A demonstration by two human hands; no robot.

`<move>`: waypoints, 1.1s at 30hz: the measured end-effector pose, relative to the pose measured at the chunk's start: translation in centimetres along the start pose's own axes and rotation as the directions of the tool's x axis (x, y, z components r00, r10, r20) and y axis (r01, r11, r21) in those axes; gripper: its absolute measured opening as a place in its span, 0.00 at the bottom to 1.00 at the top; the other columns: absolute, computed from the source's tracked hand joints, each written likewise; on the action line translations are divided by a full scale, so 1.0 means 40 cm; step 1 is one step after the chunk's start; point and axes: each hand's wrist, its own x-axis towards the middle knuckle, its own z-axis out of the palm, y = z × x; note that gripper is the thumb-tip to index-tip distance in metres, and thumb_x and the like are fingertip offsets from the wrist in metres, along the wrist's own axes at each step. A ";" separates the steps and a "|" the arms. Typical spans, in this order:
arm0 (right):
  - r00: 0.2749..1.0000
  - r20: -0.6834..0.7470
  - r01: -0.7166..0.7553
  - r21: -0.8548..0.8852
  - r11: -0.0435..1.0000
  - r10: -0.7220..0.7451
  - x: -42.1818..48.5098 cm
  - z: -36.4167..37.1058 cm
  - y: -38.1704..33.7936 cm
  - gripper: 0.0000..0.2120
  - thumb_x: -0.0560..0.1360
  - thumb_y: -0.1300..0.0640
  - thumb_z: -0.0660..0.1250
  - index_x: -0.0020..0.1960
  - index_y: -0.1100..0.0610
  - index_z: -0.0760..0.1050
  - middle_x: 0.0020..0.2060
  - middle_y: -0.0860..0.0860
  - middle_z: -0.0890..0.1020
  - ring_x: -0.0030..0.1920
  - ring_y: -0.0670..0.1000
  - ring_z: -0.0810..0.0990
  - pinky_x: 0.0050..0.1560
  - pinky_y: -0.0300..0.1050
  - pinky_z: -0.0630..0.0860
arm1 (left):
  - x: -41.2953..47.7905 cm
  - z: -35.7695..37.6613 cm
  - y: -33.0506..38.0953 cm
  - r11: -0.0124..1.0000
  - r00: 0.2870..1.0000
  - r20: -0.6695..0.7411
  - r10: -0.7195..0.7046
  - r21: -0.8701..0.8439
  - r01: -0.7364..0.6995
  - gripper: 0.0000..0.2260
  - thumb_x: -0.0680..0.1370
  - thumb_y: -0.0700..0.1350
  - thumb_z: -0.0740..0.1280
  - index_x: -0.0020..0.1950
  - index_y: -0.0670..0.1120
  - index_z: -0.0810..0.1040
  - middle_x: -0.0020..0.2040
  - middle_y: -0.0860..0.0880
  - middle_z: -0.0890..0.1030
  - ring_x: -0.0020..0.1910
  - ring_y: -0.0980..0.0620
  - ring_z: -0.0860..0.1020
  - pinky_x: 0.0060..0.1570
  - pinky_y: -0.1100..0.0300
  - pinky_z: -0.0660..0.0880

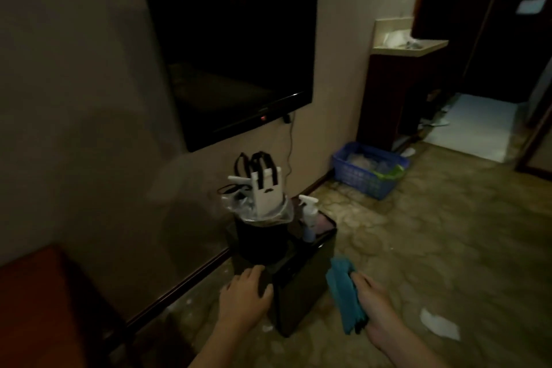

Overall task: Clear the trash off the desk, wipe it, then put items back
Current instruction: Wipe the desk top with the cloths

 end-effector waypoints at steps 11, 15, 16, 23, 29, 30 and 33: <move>0.987 -0.149 -0.065 -0.064 0.996 0.055 0.461 -0.154 -0.295 0.10 0.79 0.56 0.63 0.51 0.62 0.78 0.51 0.59 0.81 0.50 0.59 0.78 0.52 0.51 0.75 | 0.483 0.070 0.364 0.993 0.993 -0.002 0.114 -0.011 -0.114 0.24 0.78 0.61 0.58 0.73 0.58 0.62 0.69 0.56 0.69 0.66 0.54 0.70 0.62 0.57 0.69; 0.995 -0.096 -0.036 -0.108 0.993 0.026 0.646 -0.145 -0.377 0.09 0.80 0.57 0.60 0.49 0.59 0.78 0.41 0.56 0.82 0.41 0.55 0.80 0.36 0.45 0.73 | 0.682 0.125 0.426 0.990 0.991 -0.008 0.137 -0.039 -0.137 0.22 0.79 0.60 0.58 0.72 0.56 0.64 0.66 0.55 0.72 0.63 0.55 0.72 0.58 0.58 0.72; 0.997 -0.082 -0.016 -0.137 0.990 0.004 0.692 -0.142 -0.397 0.09 0.81 0.56 0.60 0.50 0.58 0.78 0.41 0.56 0.82 0.40 0.54 0.80 0.35 0.43 0.73 | 0.735 0.135 0.441 0.986 0.988 -0.015 0.156 -0.048 -0.157 0.22 0.79 0.59 0.58 0.71 0.55 0.65 0.65 0.55 0.73 0.62 0.54 0.73 0.57 0.58 0.72; 0.997 -0.033 0.049 -0.346 0.937 -0.064 1.000 -0.080 -0.539 0.14 0.81 0.54 0.59 0.61 0.58 0.76 0.47 0.51 0.81 0.43 0.50 0.79 0.38 0.40 0.73 | 1.063 0.128 0.505 0.994 0.995 -0.033 0.089 -0.052 -0.091 0.23 0.79 0.60 0.57 0.72 0.55 0.64 0.69 0.54 0.70 0.65 0.53 0.71 0.60 0.55 0.71; 0.995 0.099 0.064 -0.460 0.885 -0.021 1.259 0.047 -0.622 0.15 0.81 0.57 0.59 0.65 0.58 0.74 0.40 0.46 0.78 0.36 0.44 0.76 0.29 0.33 0.70 | 1.259 0.111 0.475 0.997 0.996 -0.076 -0.056 -0.063 0.052 0.23 0.79 0.60 0.56 0.72 0.56 0.63 0.68 0.56 0.71 0.65 0.54 0.70 0.61 0.58 0.70; 0.991 0.133 0.079 -0.482 0.873 -0.016 1.312 0.069 -0.630 0.15 0.81 0.56 0.59 0.65 0.57 0.74 0.40 0.47 0.79 0.35 0.45 0.77 0.28 0.33 0.71 | 1.289 0.114 0.462 0.994 0.992 -0.079 -0.095 -0.070 0.089 0.23 0.79 0.60 0.56 0.72 0.56 0.63 0.68 0.56 0.71 0.65 0.54 0.70 0.61 0.59 0.69; 0.967 0.252 0.124 -0.581 0.804 0.033 1.458 0.141 -0.655 0.11 0.81 0.56 0.58 0.60 0.55 0.76 0.43 0.49 0.81 0.38 0.46 0.78 0.27 0.31 0.71 | 1.362 0.130 0.421 0.968 0.969 -0.094 -0.230 -0.127 0.218 0.22 0.79 0.61 0.56 0.71 0.57 0.64 0.67 0.57 0.71 0.64 0.55 0.71 0.59 0.59 0.71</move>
